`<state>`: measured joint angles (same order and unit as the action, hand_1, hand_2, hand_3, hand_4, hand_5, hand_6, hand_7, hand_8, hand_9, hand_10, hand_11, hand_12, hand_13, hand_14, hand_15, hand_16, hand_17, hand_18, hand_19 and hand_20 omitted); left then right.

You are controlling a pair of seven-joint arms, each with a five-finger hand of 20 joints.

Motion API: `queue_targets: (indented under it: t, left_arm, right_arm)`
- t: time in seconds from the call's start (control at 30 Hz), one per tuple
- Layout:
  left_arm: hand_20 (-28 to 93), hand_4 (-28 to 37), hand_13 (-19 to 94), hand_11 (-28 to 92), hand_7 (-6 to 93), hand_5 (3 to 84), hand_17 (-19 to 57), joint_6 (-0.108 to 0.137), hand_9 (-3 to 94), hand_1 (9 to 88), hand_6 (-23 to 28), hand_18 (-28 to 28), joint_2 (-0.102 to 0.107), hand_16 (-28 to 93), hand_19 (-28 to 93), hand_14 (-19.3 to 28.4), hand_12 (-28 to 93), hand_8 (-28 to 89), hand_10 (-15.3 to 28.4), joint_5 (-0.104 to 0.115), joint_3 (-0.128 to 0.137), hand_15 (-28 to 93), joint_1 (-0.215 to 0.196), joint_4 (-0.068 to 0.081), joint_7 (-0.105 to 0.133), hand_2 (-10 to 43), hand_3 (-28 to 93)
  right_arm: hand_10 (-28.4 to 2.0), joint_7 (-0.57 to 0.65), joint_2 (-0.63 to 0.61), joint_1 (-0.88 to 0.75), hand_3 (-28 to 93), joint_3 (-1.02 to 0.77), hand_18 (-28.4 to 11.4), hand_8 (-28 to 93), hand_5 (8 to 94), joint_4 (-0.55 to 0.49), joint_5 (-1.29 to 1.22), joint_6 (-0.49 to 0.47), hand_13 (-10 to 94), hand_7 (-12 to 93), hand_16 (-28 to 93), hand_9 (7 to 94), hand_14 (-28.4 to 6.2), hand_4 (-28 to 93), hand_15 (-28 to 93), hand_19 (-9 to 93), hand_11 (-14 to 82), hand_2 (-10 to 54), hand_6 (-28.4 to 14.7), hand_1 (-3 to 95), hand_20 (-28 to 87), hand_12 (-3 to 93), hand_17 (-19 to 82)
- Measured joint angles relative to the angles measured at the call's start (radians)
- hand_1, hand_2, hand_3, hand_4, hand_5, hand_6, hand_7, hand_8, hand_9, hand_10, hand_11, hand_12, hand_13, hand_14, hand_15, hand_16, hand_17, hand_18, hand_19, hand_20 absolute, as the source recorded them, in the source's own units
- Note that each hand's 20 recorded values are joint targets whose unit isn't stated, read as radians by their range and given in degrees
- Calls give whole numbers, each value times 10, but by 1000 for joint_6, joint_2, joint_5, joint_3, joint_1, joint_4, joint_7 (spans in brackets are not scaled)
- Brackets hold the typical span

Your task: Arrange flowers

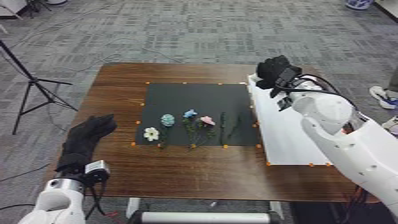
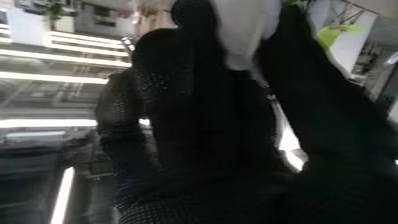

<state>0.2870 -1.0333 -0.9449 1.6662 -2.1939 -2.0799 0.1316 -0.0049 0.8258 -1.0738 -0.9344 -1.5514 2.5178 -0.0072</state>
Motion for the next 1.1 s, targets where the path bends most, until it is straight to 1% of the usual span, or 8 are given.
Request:
queue_targets:
  t: [0.2, 0.37, 0.5, 0.77, 0.83, 0.9, 1.03, 1.1]
  left_arm:
    - [131, -282, 377, 224, 172, 513, 39, 2, 496, 239, 22, 91, 0, -9, 64, 176, 134, -71, 139, 0, -2, 216, 3, 0, 2, 129, 673]
    - [131, -282, 377, 224, 172, 513, 39, 4, 497, 238, 21, 91, -2, -9, 64, 176, 133, -70, 138, 1, 0, 215, 2, 0, 4, 128, 674]
    - [131, -282, 377, 224, 171, 512, 39, 6, 496, 239, 22, 91, -4, -9, 65, 176, 133, -70, 139, 1, 0, 216, 0, 0, 8, 128, 673]
    - [131, -282, 377, 223, 171, 511, 39, 6, 496, 238, 23, 91, -5, -9, 64, 176, 133, -70, 139, 1, 2, 216, -2, 0, 9, 128, 673]
    - [131, -282, 377, 224, 172, 511, 39, 6, 496, 238, 22, 91, -5, -9, 64, 177, 133, -70, 139, 1, 3, 216, -2, 0, 8, 128, 674]
    - [131, -282, 377, 224, 172, 512, 39, 6, 496, 238, 22, 91, -5, -9, 64, 177, 133, -70, 139, 1, 3, 216, -2, 0, 7, 128, 673]
    - [131, -282, 377, 224, 172, 512, 39, 5, 496, 237, 22, 91, -5, -10, 64, 176, 133, -70, 138, 1, 3, 215, -1, 0, 5, 127, 675]
    - [131, -282, 376, 224, 171, 512, 39, 5, 496, 237, 22, 91, -5, -9, 63, 176, 134, -70, 138, 1, 3, 215, 0, 0, 5, 127, 675]
  right_arm:
    - [-82, -46, 50, 20, 619, 28, -215, -9, 733, -12, 62, -108, 679, 266, 349, 814, -101, -253, 592, 751, 87, -49, 42, 570, 538, 245, 333]
    - [-77, -141, 80, 0, 618, 15, -213, -15, 728, -14, 70, -231, 674, 277, 349, 808, -103, -257, 593, 747, 78, -44, 44, 570, 538, 247, 329]
    - [-76, -182, 91, -14, 620, 18, -212, -18, 726, -13, 76, -296, 673, 281, 349, 807, -102, -258, 594, 746, 78, -44, 46, 569, 538, 246, 328]
    - [-76, -187, 111, -34, 637, 24, -214, -20, 718, -5, 96, -307, 666, 293, 349, 799, -105, -247, 596, 745, 84, -46, 47, 545, 540, 243, 325]
    - [-82, -188, 117, -36, 641, 24, -215, -17, 705, -2, 98, -309, 662, 292, 347, 777, -107, -238, 598, 746, 110, -53, 41, 525, 541, 219, 322]
    - [-98, -188, 121, -36, 651, 24, -218, -12, 671, -1, 99, -314, 651, 289, 347, 734, -111, -227, 603, 747, 147, -71, 27, 491, 542, 172, 314]
    - [-102, -185, 126, -36, 680, 17, -219, -9, 639, -2, 95, -327, 637, 269, 341, 706, -114, -217, 611, 745, 153, -93, 19, 449, 544, 163, 305]
    - [-106, -184, 126, -36, 708, 11, -221, -40, 628, -2, 94, -333, 629, 260, 341, 693, -117, -220, 614, 744, 151, -94, 20, 420, 545, 163, 302]
